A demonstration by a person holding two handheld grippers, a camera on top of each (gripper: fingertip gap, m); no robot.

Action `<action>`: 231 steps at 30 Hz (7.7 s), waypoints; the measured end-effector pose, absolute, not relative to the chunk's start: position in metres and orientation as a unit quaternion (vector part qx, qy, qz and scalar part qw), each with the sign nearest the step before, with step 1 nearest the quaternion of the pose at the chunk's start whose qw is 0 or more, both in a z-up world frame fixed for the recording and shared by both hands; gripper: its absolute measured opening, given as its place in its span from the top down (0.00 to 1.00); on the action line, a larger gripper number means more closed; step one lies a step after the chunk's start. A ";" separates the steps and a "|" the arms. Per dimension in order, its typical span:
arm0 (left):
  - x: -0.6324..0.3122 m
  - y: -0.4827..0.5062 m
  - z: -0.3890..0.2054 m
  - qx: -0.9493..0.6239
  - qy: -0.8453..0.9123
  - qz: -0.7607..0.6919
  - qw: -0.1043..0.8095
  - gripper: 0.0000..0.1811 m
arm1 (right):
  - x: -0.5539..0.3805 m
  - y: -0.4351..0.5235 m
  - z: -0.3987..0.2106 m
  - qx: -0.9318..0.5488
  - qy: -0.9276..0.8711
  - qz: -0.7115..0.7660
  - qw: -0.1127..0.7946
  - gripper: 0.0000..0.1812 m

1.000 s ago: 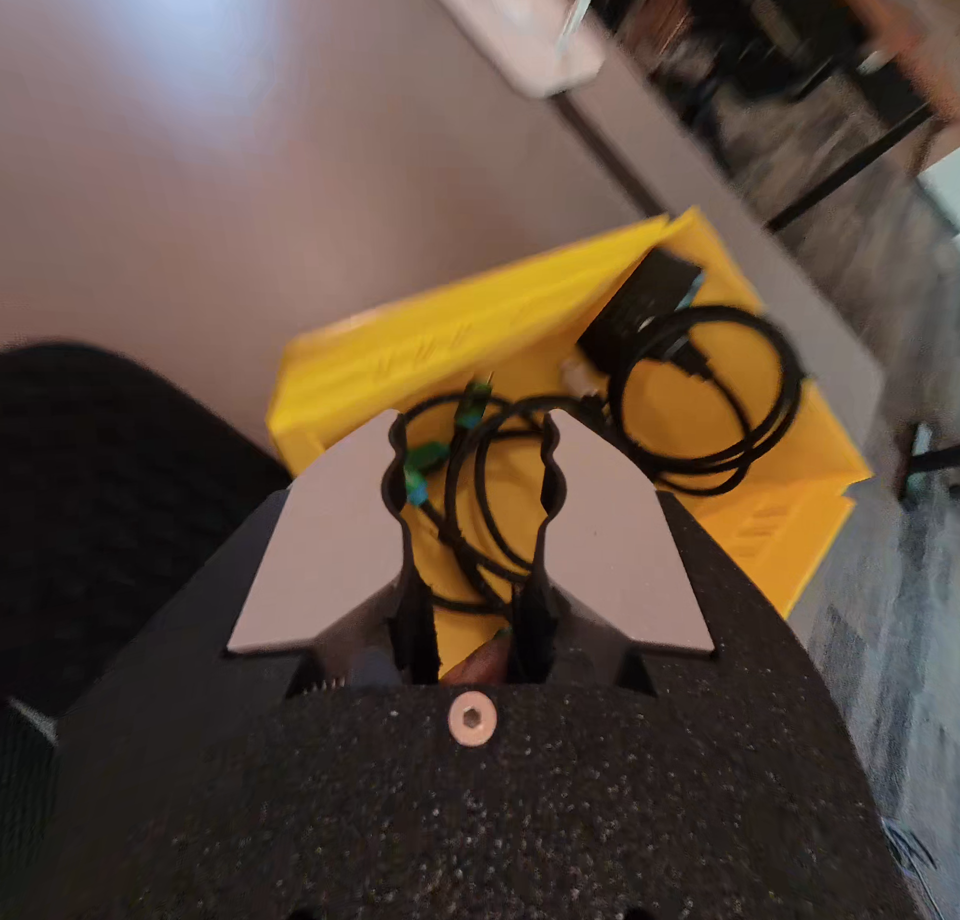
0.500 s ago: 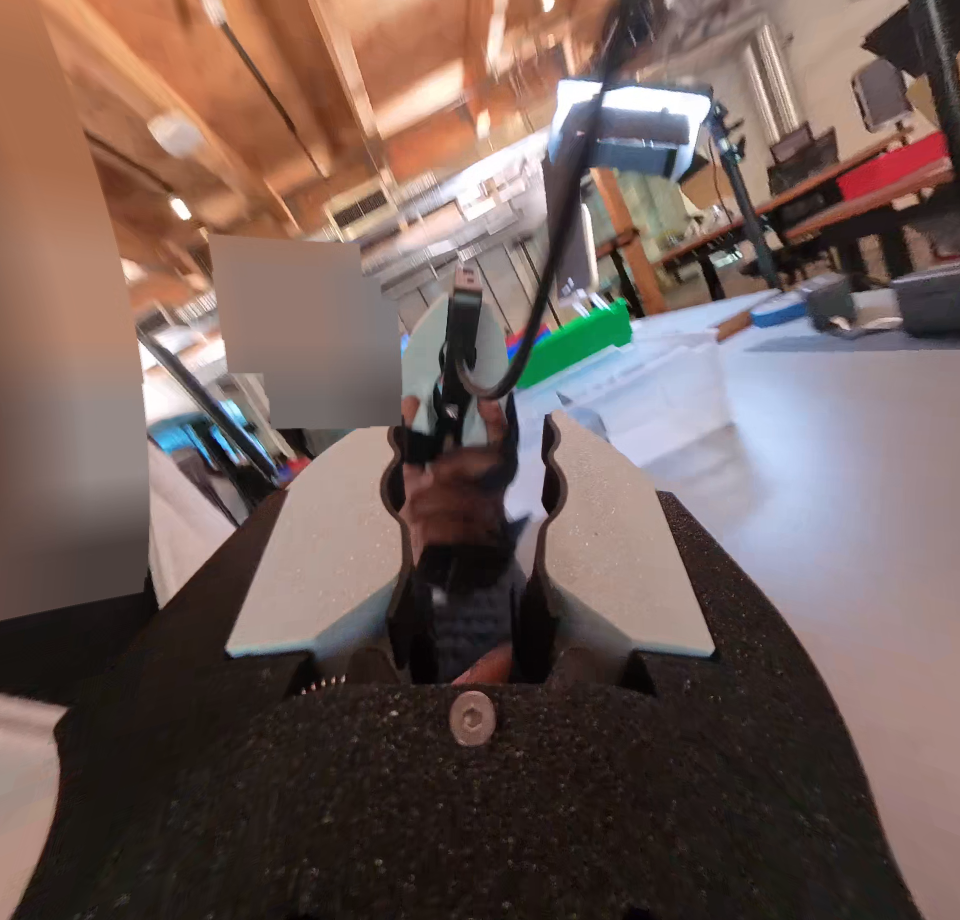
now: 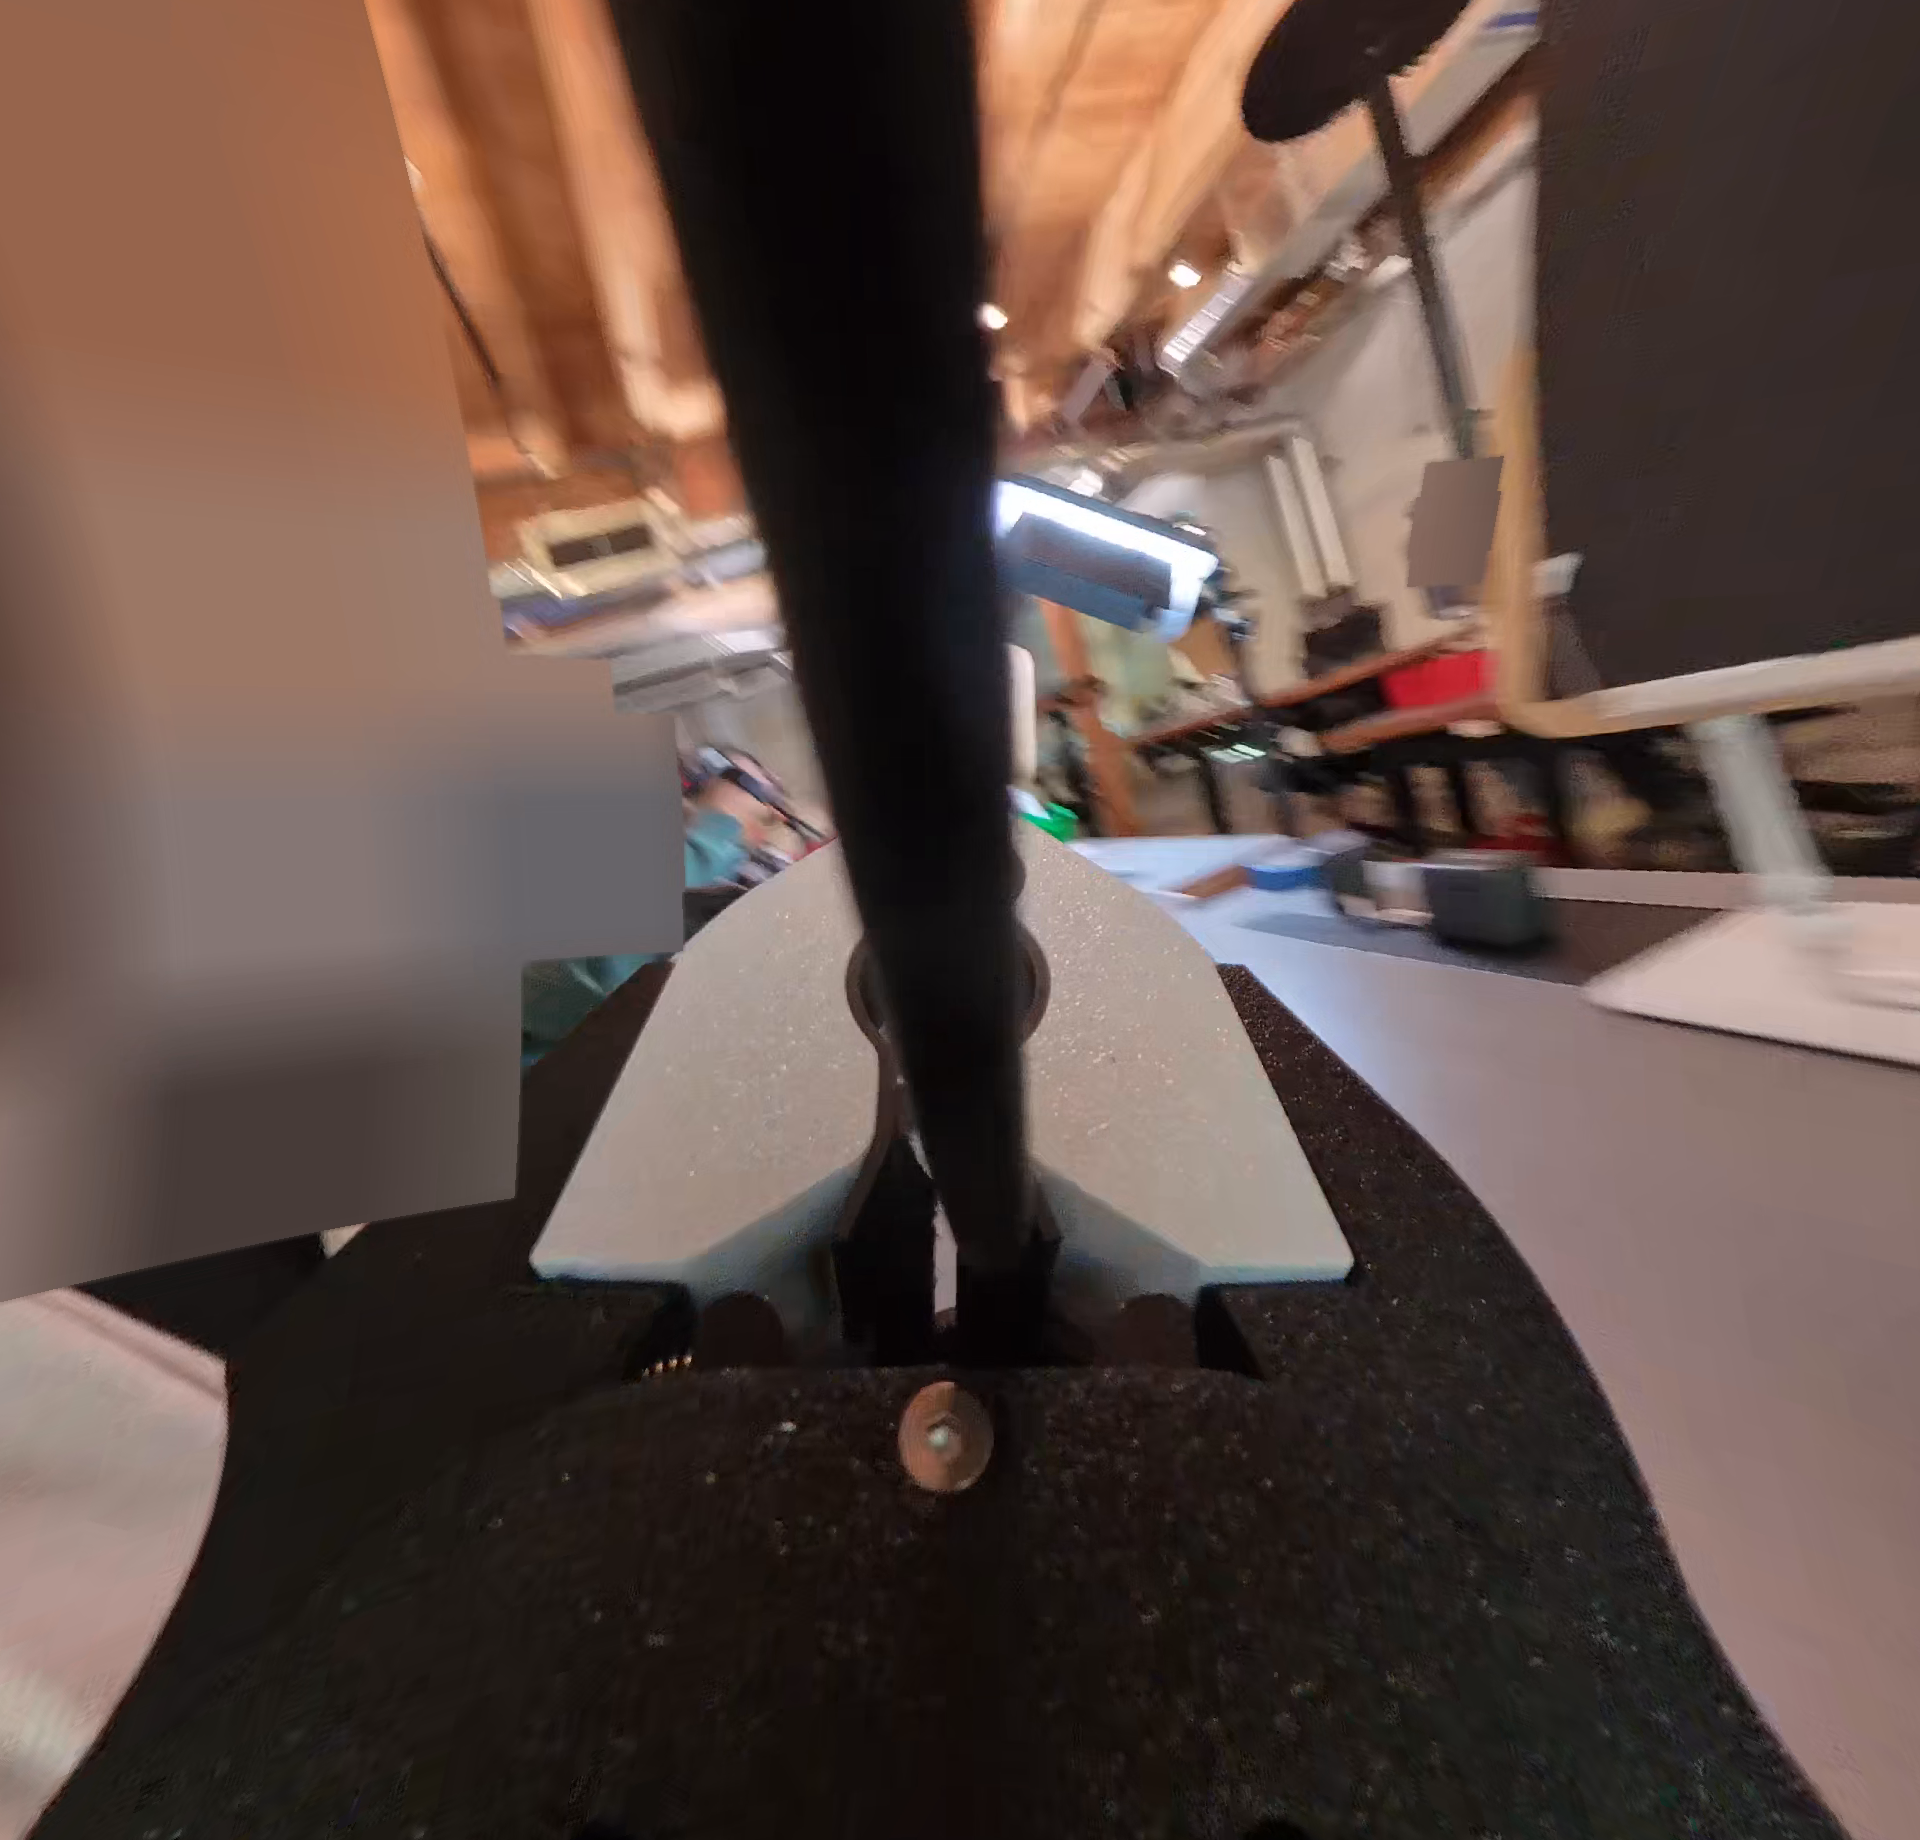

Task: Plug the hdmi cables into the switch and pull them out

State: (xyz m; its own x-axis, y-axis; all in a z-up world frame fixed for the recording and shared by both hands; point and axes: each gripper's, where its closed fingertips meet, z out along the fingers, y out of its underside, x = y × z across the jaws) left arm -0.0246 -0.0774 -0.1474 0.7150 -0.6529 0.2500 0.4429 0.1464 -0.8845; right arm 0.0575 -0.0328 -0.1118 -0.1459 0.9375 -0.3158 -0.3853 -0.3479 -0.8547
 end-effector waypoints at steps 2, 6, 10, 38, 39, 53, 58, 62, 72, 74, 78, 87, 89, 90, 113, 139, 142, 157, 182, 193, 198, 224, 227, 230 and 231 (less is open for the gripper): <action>-0.033 -0.076 -0.159 -0.560 0.103 -0.336 0.750 0.80 | 0.098 0.001 -0.106 -0.497 -0.365 0.589 0.523 0.92; -0.041 -0.077 -0.165 -0.549 0.082 -0.354 0.753 0.80 | 0.182 0.082 -0.114 -0.619 -0.524 0.318 0.490 0.92; -0.039 -0.073 -0.173 -0.564 0.081 -0.356 0.741 0.80 | 0.266 0.173 -0.146 -0.659 -0.674 0.029 0.332 0.92; -0.047 -0.065 -0.182 -0.578 0.064 -0.345 0.736 0.81 | 0.275 0.250 -0.223 -0.675 -0.722 -0.072 0.137 0.77; -0.046 -0.065 -0.182 -0.578 0.064 -0.347 0.736 0.81 | 0.260 0.241 -0.217 -0.666 -0.721 -0.044 0.189 0.79; -0.047 -0.071 -0.177 -0.564 0.065 -0.350 0.745 0.82 | 0.183 0.233 -0.228 -0.791 -0.115 0.484 0.357 0.75; -0.047 -0.072 -0.177 -0.563 0.067 -0.346 0.747 0.82 | 0.191 0.250 -0.236 -0.790 -0.116 0.456 0.392 0.92; -0.048 -0.072 -0.177 -0.563 0.063 -0.352 0.746 0.82 | 0.216 0.261 -0.229 -0.796 -0.154 0.367 0.456 0.93; -0.044 -0.069 -0.181 -0.578 0.075 -0.334 0.741 0.82 | 0.208 0.237 -0.271 -0.833 -0.325 0.226 0.387 0.83; -0.044 -0.069 -0.182 -0.584 0.080 -0.324 0.741 0.82 | 0.213 0.227 -0.265 -0.839 -0.331 0.222 0.371 0.77; -0.040 -0.072 -0.181 -0.593 0.085 -0.319 0.735 0.82 | 0.237 0.204 -0.236 -0.835 -0.322 0.178 0.409 0.58; -0.157 -0.152 -0.149 -0.661 -0.062 0.065 0.745 0.65 | 0.215 0.081 -0.211 -0.762 -0.278 0.253 0.527 0.34; -0.202 -0.185 -0.158 -0.679 -0.102 0.196 0.700 0.63 | 0.210 0.071 -0.234 -0.778 -0.285 0.210 0.520 0.34; -0.221 -0.198 -0.168 -0.694 -0.117 0.235 0.670 0.62 | 0.208 0.070 -0.245 -0.785 -0.295 0.186 0.512 0.34; -0.163 -0.090 -0.255 -0.835 0.043 0.096 0.540 0.89 | 0.104 0.062 -0.275 -0.747 -0.437 0.135 0.483 0.71; -0.096 -0.056 -0.255 -0.815 0.146 -0.011 0.561 0.92 | -0.030 -0.014 -0.273 -0.652 -0.545 0.266 0.455 0.66; -0.097 -0.058 -0.256 -0.815 0.149 -0.008 0.560 0.92 | -0.031 -0.016 -0.273 -0.644 -0.554 0.271 0.453 0.66; -0.025 -0.065 -0.155 -0.654 0.086 -0.085 0.747 0.64 | 0.053 0.013 -0.184 -0.598 -0.399 0.364 0.592 0.40; -0.018 -0.005 -0.238 -0.772 0.045 0.000 0.634 0.89 | 0.144 0.075 -0.260 -0.706 -0.428 0.028 0.563 0.95; -0.058 -0.060 -0.131 -0.694 0.054 0.063 0.715 0.90 | 0.109 0.024 -0.137 -0.623 -0.415 0.014 0.663 0.94; -0.121 -0.119 -0.106 -0.690 0.006 0.144 0.709 0.90 | 0.030 -0.004 -0.117 -0.578 -0.452 0.089 0.673 0.94; -0.324 -0.355 -0.233 -0.723 -0.218 0.314 0.575 0.91 | -0.258 -0.190 -0.255 -0.472 -0.646 0.303 0.518 0.93; -0.333 -0.354 -0.251 -0.735 -0.223 0.304 0.563 0.91 | -0.263 -0.190 -0.266 -0.476 -0.656 0.290 0.508 0.93; -0.340 -0.350 -0.260 -0.741 -0.226 0.299 0.557 0.90 | -0.270 -0.185 -0.272 -0.492 -0.657 0.286 0.495 0.92; -0.343 -0.349 -0.262 -0.743 -0.230 0.294 0.555 0.90 | -0.272 -0.184 -0.275 -0.495 -0.660 0.288 0.487 0.90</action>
